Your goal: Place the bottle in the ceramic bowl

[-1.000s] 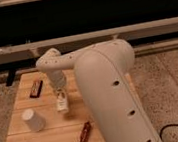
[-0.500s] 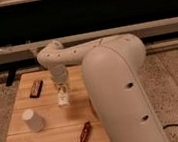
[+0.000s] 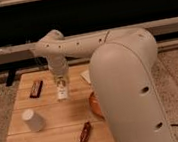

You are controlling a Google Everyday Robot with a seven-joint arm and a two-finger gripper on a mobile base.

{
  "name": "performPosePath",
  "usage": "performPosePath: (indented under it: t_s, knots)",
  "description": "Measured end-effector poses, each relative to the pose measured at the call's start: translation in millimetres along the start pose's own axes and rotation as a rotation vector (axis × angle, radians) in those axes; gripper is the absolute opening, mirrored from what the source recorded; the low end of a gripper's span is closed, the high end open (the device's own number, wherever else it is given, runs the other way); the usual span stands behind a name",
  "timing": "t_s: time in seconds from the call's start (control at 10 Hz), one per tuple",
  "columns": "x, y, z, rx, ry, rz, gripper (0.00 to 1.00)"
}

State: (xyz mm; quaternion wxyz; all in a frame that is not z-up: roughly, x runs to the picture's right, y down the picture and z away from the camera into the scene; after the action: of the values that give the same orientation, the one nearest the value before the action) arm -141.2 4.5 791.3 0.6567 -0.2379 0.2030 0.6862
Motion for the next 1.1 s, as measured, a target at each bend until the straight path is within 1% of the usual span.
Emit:
performPosePath:
  t_s: [0.2,0.3,0.5,0.6,0.7,0.8,0.9,1.0,1.1]
  knots:
    - [9.5,-21.5,1.2,0.000,-0.001,0.015,0.00]
    - [15.2,-39.3,-1.6,0.001,-0.001,0.028,0.00]
    - [21.0,-66.2,-1.1,0.007,0.002,0.051,0.00]
    - [24.7,-72.9,-0.4,0.005,0.004,0.061,0.00]
    - [30.7,-80.1,1.7,-0.002,0.009,0.078,0.00]
    - [33.3,-94.2,5.2,-0.002,0.007,0.097,0.00]
    - [34.7,-113.7,10.8,0.002,0.009,0.121,0.00]
    - [35.9,-122.3,14.6,0.003,0.007,0.137,0.00]
    - [36.8,-124.4,17.3,-0.001,0.008,0.151,0.00]
